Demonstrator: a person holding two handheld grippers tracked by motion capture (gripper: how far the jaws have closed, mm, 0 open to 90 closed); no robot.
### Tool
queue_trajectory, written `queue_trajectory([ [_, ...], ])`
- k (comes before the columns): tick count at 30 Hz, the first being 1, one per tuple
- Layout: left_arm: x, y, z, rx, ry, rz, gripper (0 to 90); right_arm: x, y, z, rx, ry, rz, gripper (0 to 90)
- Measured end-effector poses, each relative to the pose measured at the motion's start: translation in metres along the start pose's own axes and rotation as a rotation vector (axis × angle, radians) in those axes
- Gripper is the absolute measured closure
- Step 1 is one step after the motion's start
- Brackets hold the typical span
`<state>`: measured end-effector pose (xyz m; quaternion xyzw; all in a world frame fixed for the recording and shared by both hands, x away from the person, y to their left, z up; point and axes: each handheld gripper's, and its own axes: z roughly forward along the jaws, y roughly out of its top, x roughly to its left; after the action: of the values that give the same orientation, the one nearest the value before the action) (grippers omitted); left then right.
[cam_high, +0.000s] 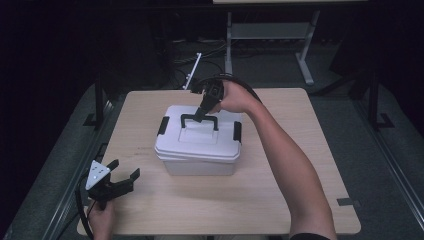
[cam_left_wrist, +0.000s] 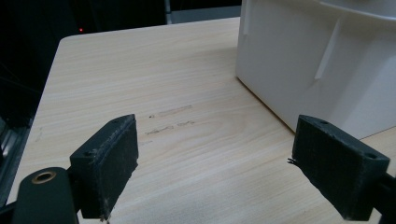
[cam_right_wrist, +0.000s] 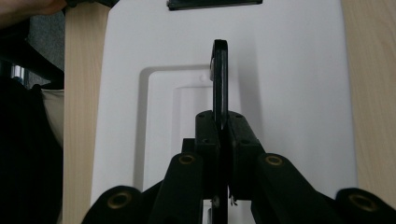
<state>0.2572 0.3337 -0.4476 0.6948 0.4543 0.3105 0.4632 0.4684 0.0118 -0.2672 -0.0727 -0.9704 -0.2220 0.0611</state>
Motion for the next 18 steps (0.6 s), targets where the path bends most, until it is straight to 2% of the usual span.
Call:
queue_trajectory([
  [7,-0.001,0.000,0.000,0.001,-0.001,0.005,13.7,0.001,-0.003,0.000,-0.018,-0.005,0.010,83.6],
  [9,-0.001,0.000,0.000,-0.001,0.000,0.003,13.7,0.000,-0.009,-0.002,-0.040,-0.006,0.023,82.6],
  [18,-0.002,0.001,0.000,0.003,0.001,0.007,13.7,0.002,-0.024,-0.008,-0.043,-0.020,0.038,81.3],
])
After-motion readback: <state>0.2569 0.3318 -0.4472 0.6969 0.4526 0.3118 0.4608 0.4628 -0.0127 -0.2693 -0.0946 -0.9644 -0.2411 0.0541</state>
